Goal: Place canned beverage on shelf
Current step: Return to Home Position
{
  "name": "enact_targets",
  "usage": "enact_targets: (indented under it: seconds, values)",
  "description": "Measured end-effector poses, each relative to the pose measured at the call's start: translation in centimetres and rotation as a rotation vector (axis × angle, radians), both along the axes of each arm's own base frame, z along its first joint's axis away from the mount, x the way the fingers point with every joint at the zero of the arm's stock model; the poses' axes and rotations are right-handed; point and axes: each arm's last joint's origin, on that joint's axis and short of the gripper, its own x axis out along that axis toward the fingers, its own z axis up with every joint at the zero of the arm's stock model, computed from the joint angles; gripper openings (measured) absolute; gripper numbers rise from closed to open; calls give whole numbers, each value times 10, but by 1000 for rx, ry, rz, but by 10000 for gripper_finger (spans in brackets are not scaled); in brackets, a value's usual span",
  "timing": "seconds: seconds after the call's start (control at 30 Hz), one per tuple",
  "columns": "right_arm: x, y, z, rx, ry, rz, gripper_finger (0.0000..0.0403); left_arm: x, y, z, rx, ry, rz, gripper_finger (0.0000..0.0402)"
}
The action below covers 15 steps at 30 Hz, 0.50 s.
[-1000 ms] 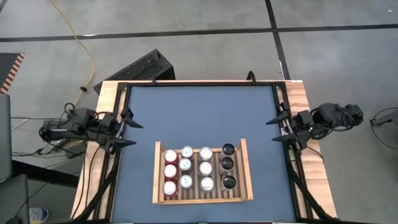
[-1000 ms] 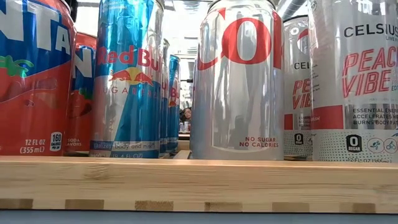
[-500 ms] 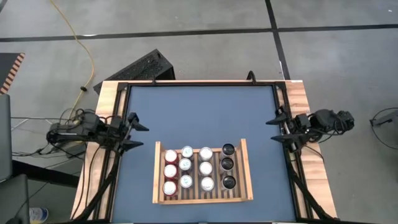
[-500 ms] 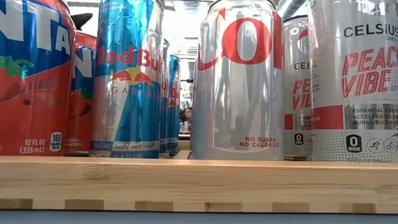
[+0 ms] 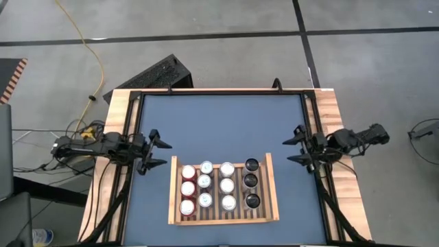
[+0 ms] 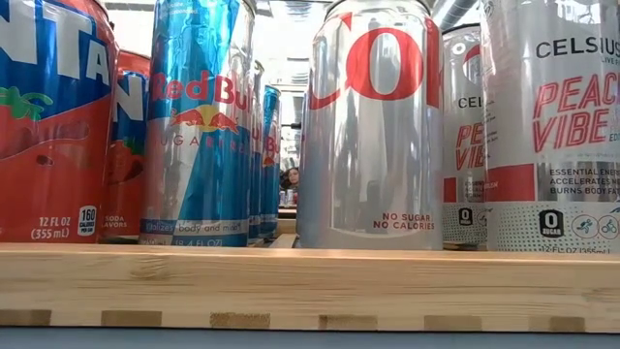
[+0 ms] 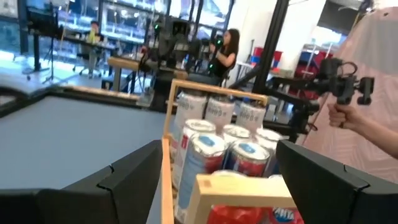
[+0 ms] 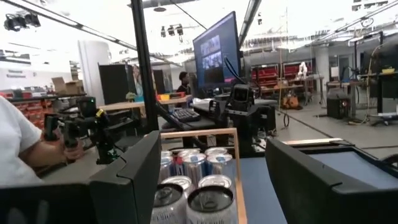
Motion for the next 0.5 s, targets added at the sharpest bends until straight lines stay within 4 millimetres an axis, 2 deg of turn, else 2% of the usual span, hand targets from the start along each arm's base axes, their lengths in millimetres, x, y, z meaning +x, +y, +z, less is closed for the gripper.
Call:
enact_targets:
  seconds: [0.13, 0.33, 0.5]
  values:
    - [8, 3, -26, -13, -18, -5, 266, 0, 0, -1, 24, 3, -2, 302]
    - [9, 2, -29, -2, 11, -28, 266, 0, 0, -2, 28, 12, 2, 302]
    - [10, 2, -34, -87, 48, -49, 266, 0, 0, -2, 28, 9, -9, 302]
